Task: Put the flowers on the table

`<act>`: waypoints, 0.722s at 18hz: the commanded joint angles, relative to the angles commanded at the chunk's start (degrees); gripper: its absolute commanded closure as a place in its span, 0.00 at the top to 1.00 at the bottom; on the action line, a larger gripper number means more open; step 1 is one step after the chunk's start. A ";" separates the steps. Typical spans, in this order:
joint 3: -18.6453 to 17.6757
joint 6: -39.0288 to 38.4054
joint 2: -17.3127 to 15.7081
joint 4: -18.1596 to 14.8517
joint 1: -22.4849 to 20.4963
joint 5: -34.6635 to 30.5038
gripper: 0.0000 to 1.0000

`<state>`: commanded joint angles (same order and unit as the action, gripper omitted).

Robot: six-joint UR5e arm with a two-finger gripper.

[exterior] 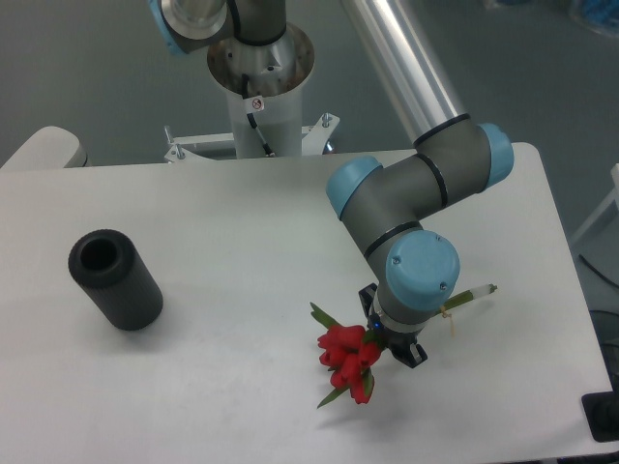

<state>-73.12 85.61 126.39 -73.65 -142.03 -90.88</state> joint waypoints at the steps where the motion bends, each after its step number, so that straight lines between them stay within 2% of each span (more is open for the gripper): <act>1: 0.00 0.09 -0.09 0.00 -0.09 0.00 0.11; 13: 0.53 0.09 -0.09 -0.35 -0.18 0.09 0.12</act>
<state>-72.60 85.69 126.30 -74.00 -142.21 -90.79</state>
